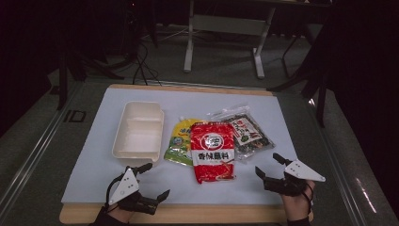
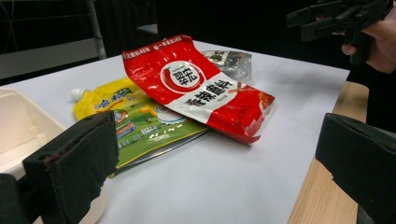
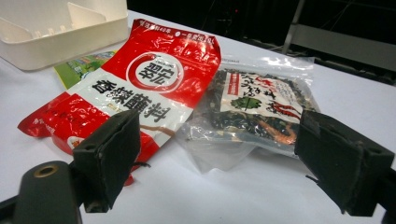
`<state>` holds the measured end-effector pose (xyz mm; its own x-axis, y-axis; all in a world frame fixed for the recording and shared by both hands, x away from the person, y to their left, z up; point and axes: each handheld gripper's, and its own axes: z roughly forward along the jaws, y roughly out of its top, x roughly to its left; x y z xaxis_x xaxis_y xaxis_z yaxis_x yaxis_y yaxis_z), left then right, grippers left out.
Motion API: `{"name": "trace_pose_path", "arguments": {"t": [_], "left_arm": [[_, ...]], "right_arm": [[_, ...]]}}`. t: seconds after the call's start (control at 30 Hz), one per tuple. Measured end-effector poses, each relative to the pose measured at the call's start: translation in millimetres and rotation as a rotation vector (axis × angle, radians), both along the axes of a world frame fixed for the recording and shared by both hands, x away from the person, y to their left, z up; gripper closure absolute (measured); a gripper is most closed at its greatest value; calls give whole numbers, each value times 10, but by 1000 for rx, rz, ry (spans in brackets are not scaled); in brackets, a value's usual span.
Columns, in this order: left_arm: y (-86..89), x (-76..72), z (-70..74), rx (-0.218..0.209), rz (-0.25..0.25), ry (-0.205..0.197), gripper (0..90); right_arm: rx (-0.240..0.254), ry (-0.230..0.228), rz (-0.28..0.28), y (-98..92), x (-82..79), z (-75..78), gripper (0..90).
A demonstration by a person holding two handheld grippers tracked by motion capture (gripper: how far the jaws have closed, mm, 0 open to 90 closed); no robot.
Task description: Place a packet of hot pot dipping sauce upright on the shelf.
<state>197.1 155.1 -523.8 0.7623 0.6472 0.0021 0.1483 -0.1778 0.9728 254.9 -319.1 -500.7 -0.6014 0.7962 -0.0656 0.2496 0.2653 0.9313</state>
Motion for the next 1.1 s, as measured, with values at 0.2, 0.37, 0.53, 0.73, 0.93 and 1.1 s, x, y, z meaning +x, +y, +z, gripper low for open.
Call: {"name": "trace_pose_path", "arguments": {"t": [0.2,0.37,0.53,0.73,0.93,1.1], "left_arm": [[-9,-12,13,13,-6,-16,6],[-40,-33,34,15,-30,-11,6],[-56,-55,70,-4,-44,12,6],[-75,-63,86,6,-38,33,6],[-100,-71,91,25,-36,35,6],[-103,-70,96,22,-36,43,6]], "right_arm": [[-13,53,17,40,31,-17,138],[-53,63,76,133,-4,23,138],[-86,60,131,238,-53,111,133],[-94,71,171,317,-62,327,139],[-79,30,221,388,-5,543,133],[-48,8,255,451,105,676,108]]}}
